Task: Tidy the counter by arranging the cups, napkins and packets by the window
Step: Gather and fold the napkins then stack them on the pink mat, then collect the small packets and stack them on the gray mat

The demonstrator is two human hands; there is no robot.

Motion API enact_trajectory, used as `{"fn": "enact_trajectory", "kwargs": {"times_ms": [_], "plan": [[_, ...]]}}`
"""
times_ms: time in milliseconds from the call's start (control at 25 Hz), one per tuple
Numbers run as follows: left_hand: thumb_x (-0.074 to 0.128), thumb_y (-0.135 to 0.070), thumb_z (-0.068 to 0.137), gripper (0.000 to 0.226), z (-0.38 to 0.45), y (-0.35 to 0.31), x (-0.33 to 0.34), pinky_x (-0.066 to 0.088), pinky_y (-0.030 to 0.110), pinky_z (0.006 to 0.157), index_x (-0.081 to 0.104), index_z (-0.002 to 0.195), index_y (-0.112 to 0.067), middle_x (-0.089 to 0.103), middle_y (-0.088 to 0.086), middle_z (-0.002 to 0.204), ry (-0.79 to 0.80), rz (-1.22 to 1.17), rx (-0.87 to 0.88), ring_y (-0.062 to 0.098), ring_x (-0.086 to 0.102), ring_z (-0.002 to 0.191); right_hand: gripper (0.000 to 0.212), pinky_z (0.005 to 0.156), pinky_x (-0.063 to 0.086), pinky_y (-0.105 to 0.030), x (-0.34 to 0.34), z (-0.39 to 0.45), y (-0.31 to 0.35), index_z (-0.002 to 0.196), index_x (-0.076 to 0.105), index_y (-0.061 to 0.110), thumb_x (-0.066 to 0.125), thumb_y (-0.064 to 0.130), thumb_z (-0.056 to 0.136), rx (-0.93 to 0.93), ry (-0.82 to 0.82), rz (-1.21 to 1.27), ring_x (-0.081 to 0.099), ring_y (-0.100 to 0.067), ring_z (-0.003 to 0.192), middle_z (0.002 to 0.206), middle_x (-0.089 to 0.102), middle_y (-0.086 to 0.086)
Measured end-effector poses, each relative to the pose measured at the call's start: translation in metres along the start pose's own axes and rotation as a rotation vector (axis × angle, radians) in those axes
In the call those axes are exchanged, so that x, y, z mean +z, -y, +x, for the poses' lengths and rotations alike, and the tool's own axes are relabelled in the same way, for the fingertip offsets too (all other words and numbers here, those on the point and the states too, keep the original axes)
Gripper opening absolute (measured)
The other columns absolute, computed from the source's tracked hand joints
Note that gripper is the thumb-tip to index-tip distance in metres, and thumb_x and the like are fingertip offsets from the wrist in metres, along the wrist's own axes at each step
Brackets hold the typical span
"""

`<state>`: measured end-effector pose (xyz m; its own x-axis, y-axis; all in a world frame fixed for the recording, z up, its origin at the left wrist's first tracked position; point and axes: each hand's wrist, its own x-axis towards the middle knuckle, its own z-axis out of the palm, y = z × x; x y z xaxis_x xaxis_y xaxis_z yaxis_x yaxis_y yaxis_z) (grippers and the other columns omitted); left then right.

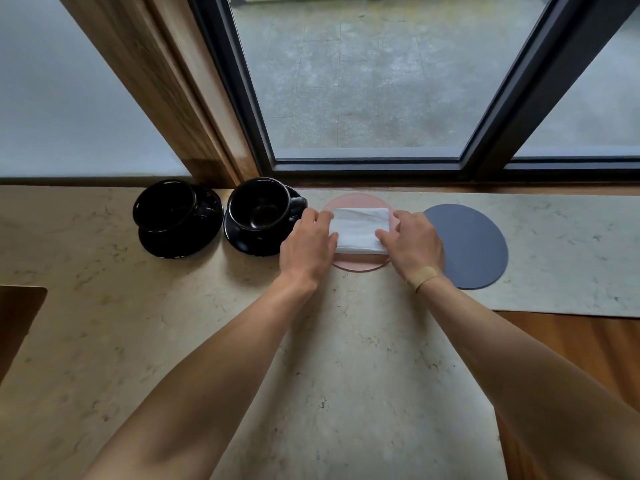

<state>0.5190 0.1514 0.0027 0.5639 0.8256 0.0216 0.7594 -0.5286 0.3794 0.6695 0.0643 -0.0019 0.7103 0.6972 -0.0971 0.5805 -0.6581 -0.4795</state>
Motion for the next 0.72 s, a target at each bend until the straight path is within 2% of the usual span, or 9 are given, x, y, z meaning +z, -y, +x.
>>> {"fn": "enact_trajectory", "kwargs": {"times_ms": [120, 280, 440, 560, 640, 720], "plan": [[0.053, -0.032, 0.094, 0.032, -0.015, 0.006, -0.009, 0.053, 0.04, 0.071, 0.054, 0.124, -0.021, 0.053, 0.001, 0.119, -0.017, -0.023, 0.011, 0.021, 0.056, 0.103, 0.049, 0.078, 0.053, -0.038, -0.009, -0.018, 0.0, 0.133, 0.051, 0.023, 0.059, 0.045, 0.09, -0.052, -0.037, 0.028, 0.06, -0.025, 0.096, 0.116, 0.062, -0.006], [0.052, -0.038, 0.094, 0.03, -0.048, 0.018, -0.028, 0.049, 0.035, 0.069, 0.057, 0.12, -0.025, 0.054, -0.005, 0.12, -0.004, -0.041, 0.033, 0.015, 0.053, 0.109, 0.046, 0.077, 0.056, -0.042, -0.024, -0.058, -0.001, 0.133, 0.051, 0.028, 0.056, 0.047, 0.091, -0.152, -0.045, -0.033, 0.058, -0.024, 0.098, 0.113, 0.065, -0.004], [0.055, -0.038, 0.093, 0.029, -0.102, 0.031, -0.055, 0.053, 0.035, 0.07, 0.059, 0.118, -0.025, 0.056, -0.006, 0.118, -0.008, -0.044, 0.08, 0.014, 0.053, 0.109, 0.044, 0.081, 0.048, -0.04, -0.039, -0.116, -0.003, 0.127, 0.058, 0.025, 0.059, 0.048, 0.089, -0.234, -0.086, -0.12, 0.057, -0.024, 0.098, 0.112, 0.066, -0.005], [0.059, -0.038, 0.09, 0.026, -0.152, 0.04, -0.072, 0.055, 0.037, 0.066, 0.062, 0.113, -0.025, 0.059, -0.006, 0.11, -0.019, -0.044, 0.103, 0.015, 0.056, 0.101, 0.042, 0.08, 0.051, -0.043, -0.044, -0.168, -0.007, 0.119, 0.065, 0.023, 0.065, 0.047, 0.085, -0.263, -0.089, -0.113, 0.061, -0.027, 0.094, 0.107, 0.07, -0.006], [0.06, -0.038, 0.09, 0.026, -0.189, 0.045, -0.078, 0.057, 0.037, 0.066, 0.063, 0.111, -0.025, 0.061, -0.006, 0.109, -0.018, -0.052, 0.114, 0.014, 0.058, 0.1, 0.041, 0.082, 0.05, -0.044, -0.046, -0.205, -0.009, 0.118, 0.066, 0.024, 0.065, 0.047, 0.085, -0.266, -0.052, -0.084, 0.063, -0.028, 0.098, 0.111, 0.07, -0.006], [0.057, -0.041, 0.091, 0.027, -0.226, 0.048, -0.081, 0.056, 0.034, 0.07, 0.062, 0.113, -0.025, 0.062, -0.006, 0.114, 0.013, -0.046, 0.105, 0.013, 0.058, 0.104, 0.042, 0.09, 0.047, -0.044, -0.048, -0.244, -0.013, 0.123, 0.062, 0.029, 0.057, 0.052, 0.088, -0.251, 0.031, -0.051, 0.059, -0.027, 0.111, 0.124, 0.065, -0.001]]}}
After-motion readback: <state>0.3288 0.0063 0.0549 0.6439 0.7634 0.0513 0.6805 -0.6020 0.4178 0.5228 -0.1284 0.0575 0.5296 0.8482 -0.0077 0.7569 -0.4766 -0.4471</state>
